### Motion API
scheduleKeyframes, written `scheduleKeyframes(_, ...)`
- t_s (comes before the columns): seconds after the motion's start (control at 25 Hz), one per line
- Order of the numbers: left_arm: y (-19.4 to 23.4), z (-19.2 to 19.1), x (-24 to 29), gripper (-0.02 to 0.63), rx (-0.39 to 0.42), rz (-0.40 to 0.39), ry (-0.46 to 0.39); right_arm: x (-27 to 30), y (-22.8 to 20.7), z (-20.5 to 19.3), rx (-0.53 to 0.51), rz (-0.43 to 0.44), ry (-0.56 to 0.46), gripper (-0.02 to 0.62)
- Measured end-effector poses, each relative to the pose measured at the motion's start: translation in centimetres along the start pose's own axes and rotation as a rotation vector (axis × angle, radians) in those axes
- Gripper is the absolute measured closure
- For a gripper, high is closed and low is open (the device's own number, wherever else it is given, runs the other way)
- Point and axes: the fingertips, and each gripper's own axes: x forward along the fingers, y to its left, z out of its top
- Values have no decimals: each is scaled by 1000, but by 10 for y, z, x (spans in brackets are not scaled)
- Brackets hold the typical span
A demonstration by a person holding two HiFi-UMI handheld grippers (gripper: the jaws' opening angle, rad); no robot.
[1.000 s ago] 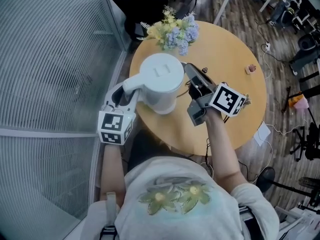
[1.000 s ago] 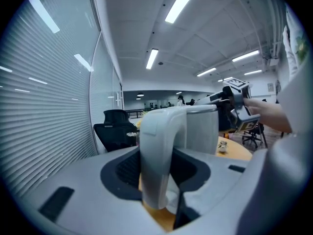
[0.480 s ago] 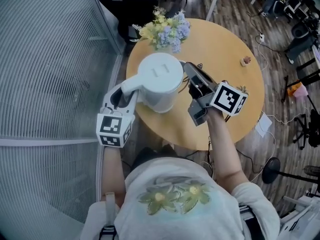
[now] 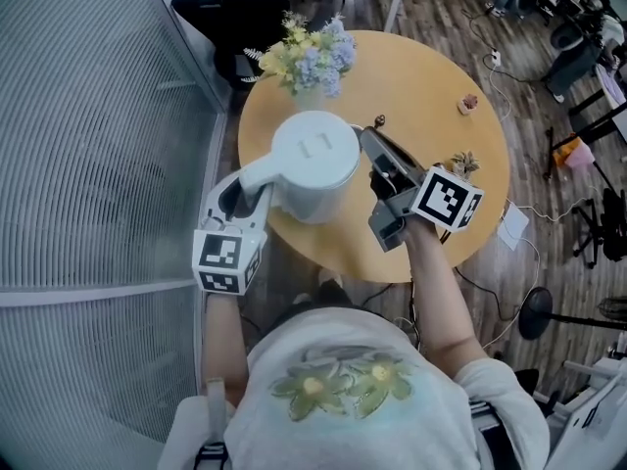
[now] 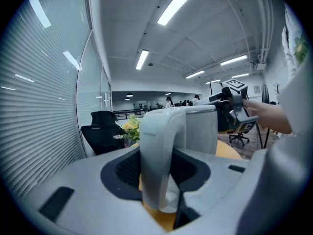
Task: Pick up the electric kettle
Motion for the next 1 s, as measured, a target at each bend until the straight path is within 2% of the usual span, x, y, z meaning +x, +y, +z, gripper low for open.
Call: scheduleKeyframes(1.0,-41,-29,-27,457,-4,-121,-3,-61,6,-36,5,-110,-60,532)
